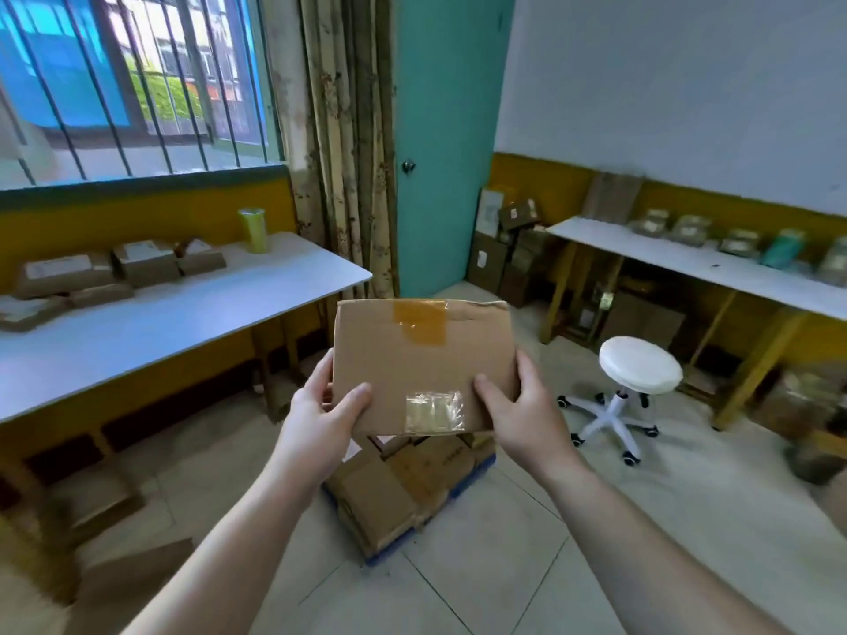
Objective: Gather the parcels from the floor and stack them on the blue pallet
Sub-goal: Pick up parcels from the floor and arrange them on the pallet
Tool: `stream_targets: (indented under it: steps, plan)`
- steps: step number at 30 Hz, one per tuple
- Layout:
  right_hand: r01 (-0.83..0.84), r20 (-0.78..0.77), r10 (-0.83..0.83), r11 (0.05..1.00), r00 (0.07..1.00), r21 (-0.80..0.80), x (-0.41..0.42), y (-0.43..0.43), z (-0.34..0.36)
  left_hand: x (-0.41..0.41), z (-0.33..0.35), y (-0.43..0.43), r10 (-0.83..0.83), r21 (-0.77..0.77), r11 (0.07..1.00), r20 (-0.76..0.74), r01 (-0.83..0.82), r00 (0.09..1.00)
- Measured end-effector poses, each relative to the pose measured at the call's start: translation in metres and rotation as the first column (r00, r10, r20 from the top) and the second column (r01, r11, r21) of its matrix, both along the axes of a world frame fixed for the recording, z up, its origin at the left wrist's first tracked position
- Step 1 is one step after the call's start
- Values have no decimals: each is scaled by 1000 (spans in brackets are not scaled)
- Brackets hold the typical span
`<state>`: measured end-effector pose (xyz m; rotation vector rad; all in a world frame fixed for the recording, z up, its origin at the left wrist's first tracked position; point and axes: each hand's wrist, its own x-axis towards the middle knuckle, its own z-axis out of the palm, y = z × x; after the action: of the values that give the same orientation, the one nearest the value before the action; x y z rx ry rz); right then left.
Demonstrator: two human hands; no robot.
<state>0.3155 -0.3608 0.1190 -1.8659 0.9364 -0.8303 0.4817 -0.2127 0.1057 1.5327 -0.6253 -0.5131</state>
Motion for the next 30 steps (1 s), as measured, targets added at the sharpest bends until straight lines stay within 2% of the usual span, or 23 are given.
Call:
stream_targets:
  steps: [8,15,18,22,25,28,30]
  plan:
    - [54,29,-54,998,998,24,11,-94,-5,21,-2,-106,-41,-1,999,-17,41,999]
    - [54,54,-56,998,997,37,71,-190,5,92,11,-210,-117,-159,982,-90,102,989]
    - [47,68,-52,996,996,73,89,-231,5,120,16,-254,-147,-170,977,-108,128,983]
    - [-8,229,-46,973,972,231,93,-288,-1,135,14,-307,-174,-68,984,-104,167,979]
    - [-144,387,-70,855,919,497,93,-335,-12,142,17,-340,-197,20,979,-112,201,974]
    - [-196,392,-69,778,917,597,101,-375,-24,140,17,-378,-9,-18,1000,-144,7,990]
    - [-199,408,-85,772,909,603,108,-400,-27,125,6,-405,61,-73,994,-276,-84,959]
